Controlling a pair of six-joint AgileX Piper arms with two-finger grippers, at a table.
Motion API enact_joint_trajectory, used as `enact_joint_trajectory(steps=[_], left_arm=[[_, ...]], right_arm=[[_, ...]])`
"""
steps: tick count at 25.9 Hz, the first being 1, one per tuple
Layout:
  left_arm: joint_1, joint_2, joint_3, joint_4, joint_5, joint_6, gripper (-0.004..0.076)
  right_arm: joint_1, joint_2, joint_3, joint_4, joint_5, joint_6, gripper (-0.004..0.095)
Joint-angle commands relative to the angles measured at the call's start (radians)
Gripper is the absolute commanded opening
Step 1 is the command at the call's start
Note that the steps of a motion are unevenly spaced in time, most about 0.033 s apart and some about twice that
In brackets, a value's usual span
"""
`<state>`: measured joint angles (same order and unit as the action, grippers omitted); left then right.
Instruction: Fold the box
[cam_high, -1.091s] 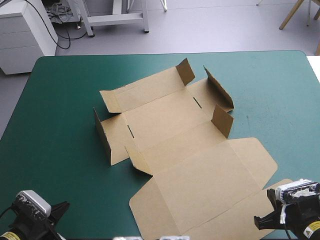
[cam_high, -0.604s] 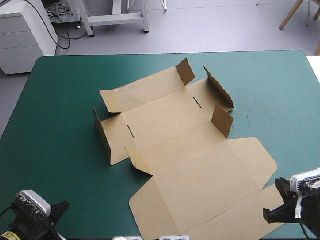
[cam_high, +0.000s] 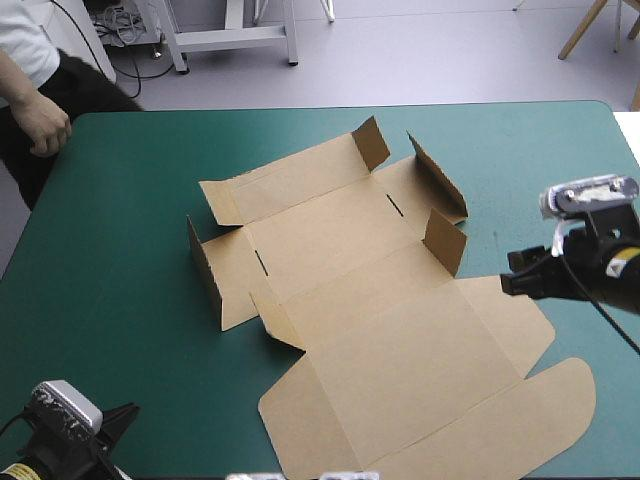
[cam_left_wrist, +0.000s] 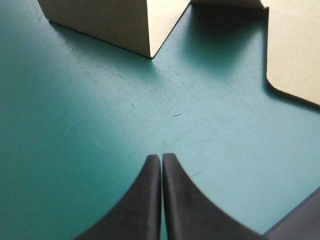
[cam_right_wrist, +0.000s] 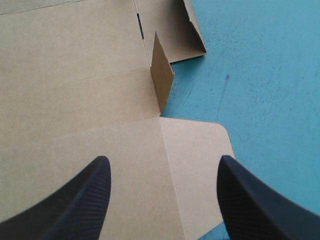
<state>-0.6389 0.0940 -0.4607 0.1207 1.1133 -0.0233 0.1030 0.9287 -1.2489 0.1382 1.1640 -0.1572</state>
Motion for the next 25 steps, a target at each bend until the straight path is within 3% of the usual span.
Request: enact_joint_trajectory(steps=[1,9,14,25], left_arm=[[-0.003,0.014,-0.02,0.003,-0.066,-0.01,-0.001],[-0.003,0.014,-0.02,0.003,-0.066,-0.01,-0.001],[-0.003,0.014,-0.02,0.003,-0.066,-0.01,-0.001],[-0.003,0.014,-0.02,0.003,-0.066,-0.01,-0.001]], right_arm=[[0.001,0.151,-0.158,0.0,-0.014,-0.027,0.0585],[0.001,0.468,-0.419,0.044,0.038,-0.054,0.0587],[0.001,0.584,-0.439,0.141,0.038,-0.116,0.0587],[0.001,0.804,-0.439,0.184,0.038,-0.115,0.0586]])
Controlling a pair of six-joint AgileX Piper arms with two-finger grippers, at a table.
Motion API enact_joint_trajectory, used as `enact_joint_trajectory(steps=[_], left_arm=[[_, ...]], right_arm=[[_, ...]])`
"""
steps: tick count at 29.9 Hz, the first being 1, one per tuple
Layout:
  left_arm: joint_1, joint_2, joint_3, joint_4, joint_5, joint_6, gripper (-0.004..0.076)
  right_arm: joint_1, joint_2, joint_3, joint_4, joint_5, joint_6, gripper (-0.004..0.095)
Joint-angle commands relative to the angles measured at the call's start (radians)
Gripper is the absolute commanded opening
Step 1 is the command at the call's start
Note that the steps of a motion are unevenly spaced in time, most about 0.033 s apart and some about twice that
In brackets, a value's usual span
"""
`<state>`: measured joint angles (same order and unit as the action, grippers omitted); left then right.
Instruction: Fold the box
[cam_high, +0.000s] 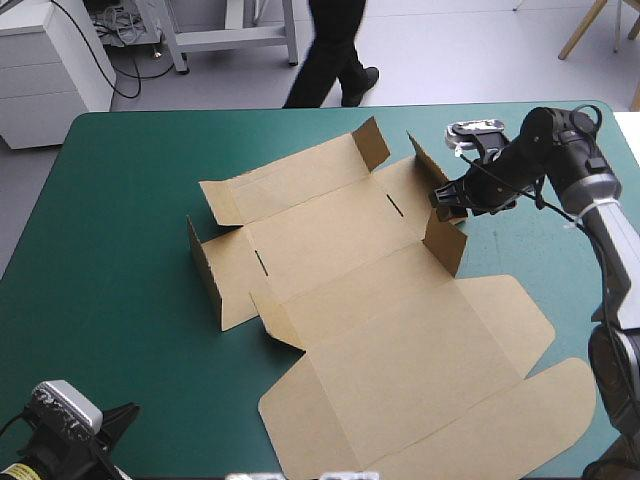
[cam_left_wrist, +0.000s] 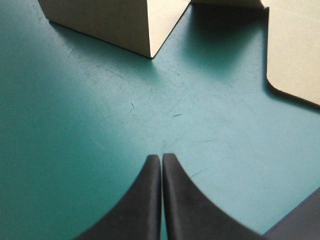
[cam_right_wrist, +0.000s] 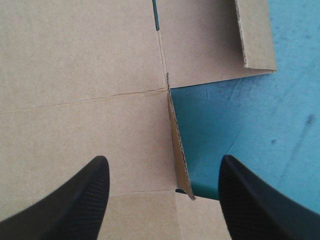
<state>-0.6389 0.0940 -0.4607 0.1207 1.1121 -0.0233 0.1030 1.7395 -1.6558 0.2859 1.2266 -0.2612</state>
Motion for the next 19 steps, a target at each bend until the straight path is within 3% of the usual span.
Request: enact_joint_trajectory(steps=[1,12,16,19], left_arm=[[-0.003,0.014,-0.02,0.003,-0.065,-0.01,-0.001],[-0.003,0.014,-0.02,0.003,-0.065,-0.01,-0.001],[-0.003,0.014,-0.02,0.003,-0.065,-0.01,-0.001],[-0.003,0.014,-0.02,0.003,-0.065,-0.01,-0.001]], right_arm=[[0.001,0.013,-0.032,0.036,-0.025,-0.011,0.0586],[0.001,0.162,-0.032,0.069,-0.024,-0.011,0.0551],[0.001,0.199,-0.032,0.094,-0.024,-0.011,0.046],[0.003,0.208,-0.032,0.091,-0.024,-0.017,0.0297]])
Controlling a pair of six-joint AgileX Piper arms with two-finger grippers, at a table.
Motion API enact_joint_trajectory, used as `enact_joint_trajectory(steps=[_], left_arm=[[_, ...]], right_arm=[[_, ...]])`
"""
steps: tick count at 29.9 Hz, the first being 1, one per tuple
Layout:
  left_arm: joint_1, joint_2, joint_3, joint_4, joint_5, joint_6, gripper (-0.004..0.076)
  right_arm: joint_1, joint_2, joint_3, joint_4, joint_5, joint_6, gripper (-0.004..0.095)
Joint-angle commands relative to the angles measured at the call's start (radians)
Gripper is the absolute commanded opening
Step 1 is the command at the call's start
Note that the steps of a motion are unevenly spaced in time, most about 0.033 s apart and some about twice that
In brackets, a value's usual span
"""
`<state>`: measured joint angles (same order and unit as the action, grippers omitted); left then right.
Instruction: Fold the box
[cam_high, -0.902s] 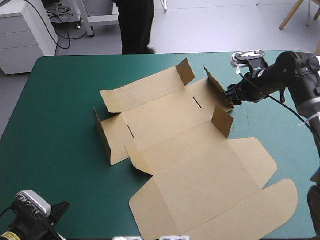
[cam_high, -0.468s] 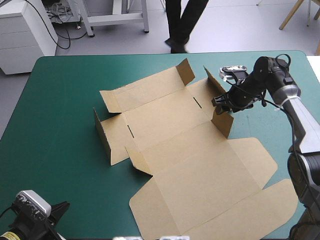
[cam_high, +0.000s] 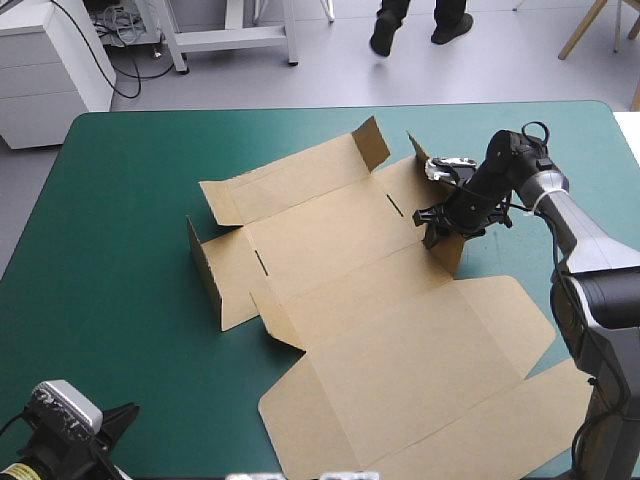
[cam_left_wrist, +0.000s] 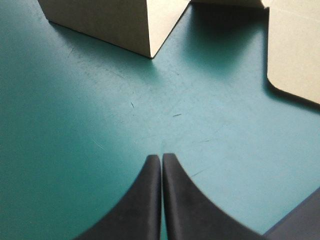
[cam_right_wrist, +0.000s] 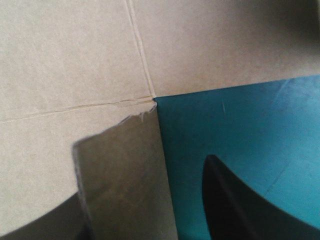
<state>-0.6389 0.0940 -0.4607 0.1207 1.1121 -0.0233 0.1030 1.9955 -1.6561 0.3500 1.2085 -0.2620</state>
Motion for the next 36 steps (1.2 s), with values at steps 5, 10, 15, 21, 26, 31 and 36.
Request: enact_joint_trajectory(steps=[5,10,15,21,26,31,36], left_arm=[[-0.003,0.014,-0.02,0.003,-0.065,-0.01,-0.001],[-0.003,0.014,-0.02,0.003,-0.065,-0.01,-0.001],[-0.003,0.014,-0.02,0.003,-0.065,-0.01,-0.001],[-0.003,0.014,-0.025,0.059,-0.076,-0.01,-0.001],[-0.003,0.014,-0.048,0.079,-0.166,-0.01,-0.001],[-0.003,0.014,-0.078,0.038,-0.284,-0.01,-0.001],[-0.003,0.014,-0.094,0.007,-0.352,-0.019,-0.001]], right_arm=[[0.003,-0.048,-0.032,0.025,-0.006,-0.033,-0.0024],[0.003,-0.048,-0.032,0.025,-0.006,-0.063,-0.0014],[0.003,-0.048,-0.043,0.025,-0.009,-0.13,-0.0014],[0.009,-0.048,-0.102,0.025,-0.034,-0.255,-0.0014],[0.051,-0.048,-0.17,0.025,-0.064,-0.493,-0.0018],[0.103,-0.046,-0.232,0.025,-0.092,-0.693,-0.0019],[0.143,-0.046,-0.281,0.023,-0.142,-0.888,-0.002]])
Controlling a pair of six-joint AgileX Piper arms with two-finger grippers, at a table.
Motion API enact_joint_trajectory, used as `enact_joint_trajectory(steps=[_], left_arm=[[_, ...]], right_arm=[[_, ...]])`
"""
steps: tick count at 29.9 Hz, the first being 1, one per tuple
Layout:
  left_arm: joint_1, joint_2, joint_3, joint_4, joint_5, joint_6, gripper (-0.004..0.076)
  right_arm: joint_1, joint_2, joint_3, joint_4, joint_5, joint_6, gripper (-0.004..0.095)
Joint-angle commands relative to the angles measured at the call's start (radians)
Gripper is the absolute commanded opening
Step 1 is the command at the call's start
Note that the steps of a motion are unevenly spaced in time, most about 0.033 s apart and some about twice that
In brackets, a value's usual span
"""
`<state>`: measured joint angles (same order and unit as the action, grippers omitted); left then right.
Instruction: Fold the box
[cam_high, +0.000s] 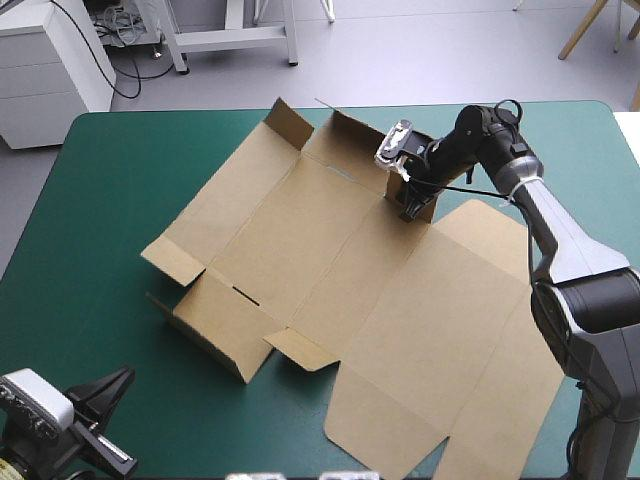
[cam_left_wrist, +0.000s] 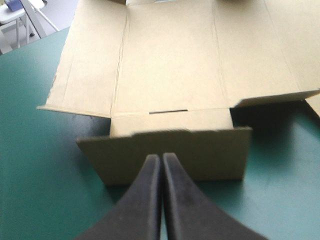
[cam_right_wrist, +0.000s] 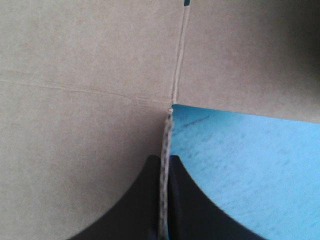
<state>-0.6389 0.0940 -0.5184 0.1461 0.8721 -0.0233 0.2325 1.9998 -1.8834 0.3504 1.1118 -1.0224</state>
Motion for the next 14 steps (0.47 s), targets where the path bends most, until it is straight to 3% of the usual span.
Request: enact_joint_trajectory(steps=[1,10,14], left_arm=[[-0.003,0.014,-0.036,-0.028,-0.132,-0.027,-0.001],[-0.003,0.014,-0.036,-0.055,-0.197,-0.027,-0.001],[-0.003,0.014,-0.036,-0.063,-0.202,-0.027,-0.001]], right_arm=[[0.024,-0.051,-0.056,0.023,-0.05,-0.175,-0.0019],[0.135,-0.051,-0.062,0.03,-0.091,-0.42,-0.002],[0.2,-0.051,-0.062,0.029,-0.127,-0.462,-0.002]])
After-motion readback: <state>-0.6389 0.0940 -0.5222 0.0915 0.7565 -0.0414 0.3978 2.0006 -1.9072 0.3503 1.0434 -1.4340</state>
